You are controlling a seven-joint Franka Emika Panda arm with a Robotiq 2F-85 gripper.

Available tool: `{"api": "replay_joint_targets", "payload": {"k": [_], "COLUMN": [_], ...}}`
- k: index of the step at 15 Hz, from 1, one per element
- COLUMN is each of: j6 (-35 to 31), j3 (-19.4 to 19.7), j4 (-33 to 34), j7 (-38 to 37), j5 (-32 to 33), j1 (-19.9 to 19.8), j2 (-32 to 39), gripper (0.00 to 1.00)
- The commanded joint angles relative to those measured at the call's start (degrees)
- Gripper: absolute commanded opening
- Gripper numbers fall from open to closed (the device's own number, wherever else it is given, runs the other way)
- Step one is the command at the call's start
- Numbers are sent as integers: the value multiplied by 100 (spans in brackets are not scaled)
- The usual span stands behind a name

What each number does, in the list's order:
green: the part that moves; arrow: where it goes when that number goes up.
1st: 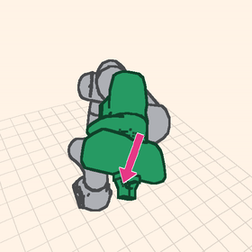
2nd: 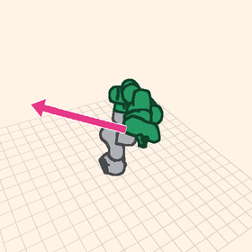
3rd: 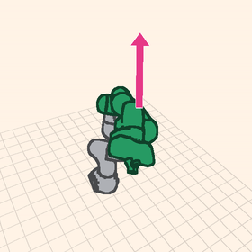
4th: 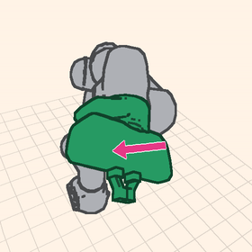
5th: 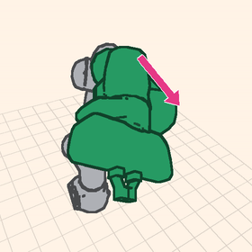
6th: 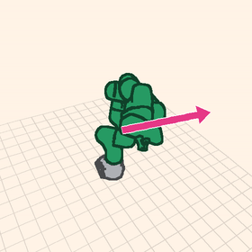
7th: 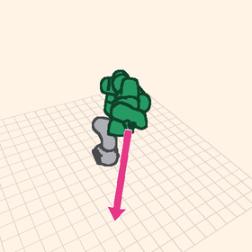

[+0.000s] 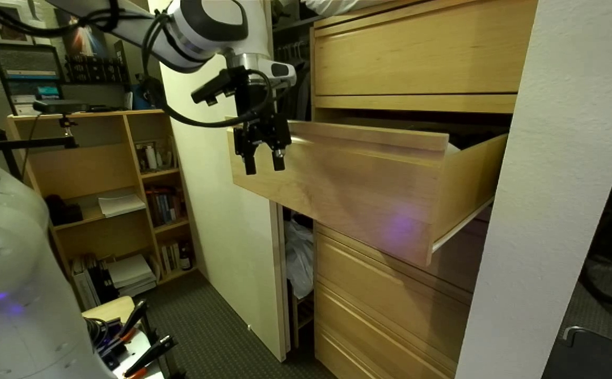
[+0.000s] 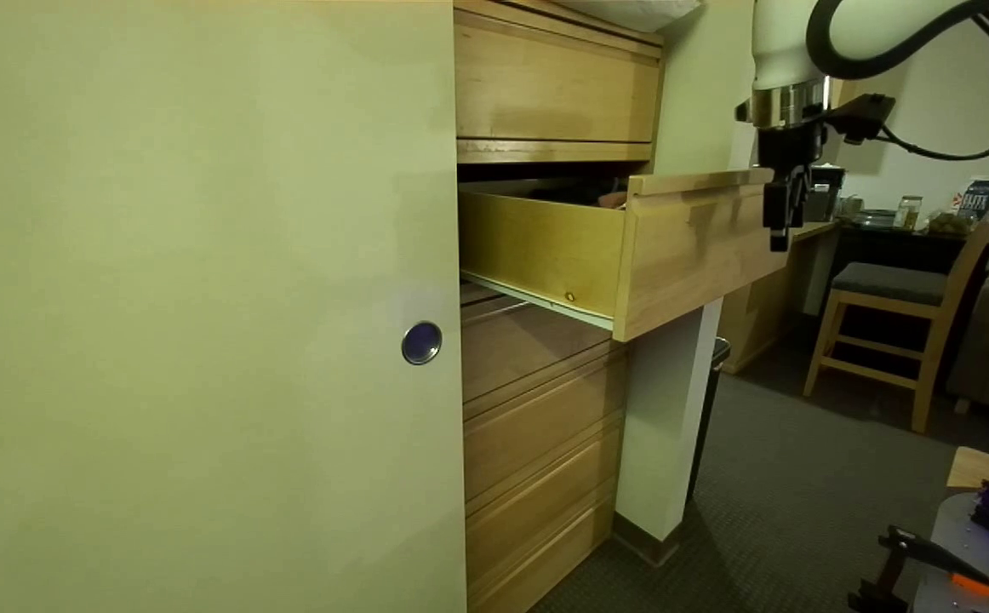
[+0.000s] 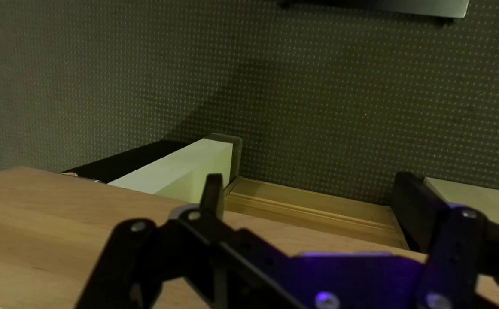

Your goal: Close the second drawer from the top

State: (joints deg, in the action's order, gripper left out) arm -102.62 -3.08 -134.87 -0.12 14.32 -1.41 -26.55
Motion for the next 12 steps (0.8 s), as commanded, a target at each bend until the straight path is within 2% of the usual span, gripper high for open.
{"api": "replay_joint_targets", "payload": {"k": [1,5,12], "j6": [-354,-785,-1478], "j3": [-70,-201,-362], "j4": [-516,-747,-679], "j7": [-110,-147,-212], "j5": [239,485,603], "j1": [130,220,304], "j2": [-452,-600,-510], "gripper": [100,100,100]}}
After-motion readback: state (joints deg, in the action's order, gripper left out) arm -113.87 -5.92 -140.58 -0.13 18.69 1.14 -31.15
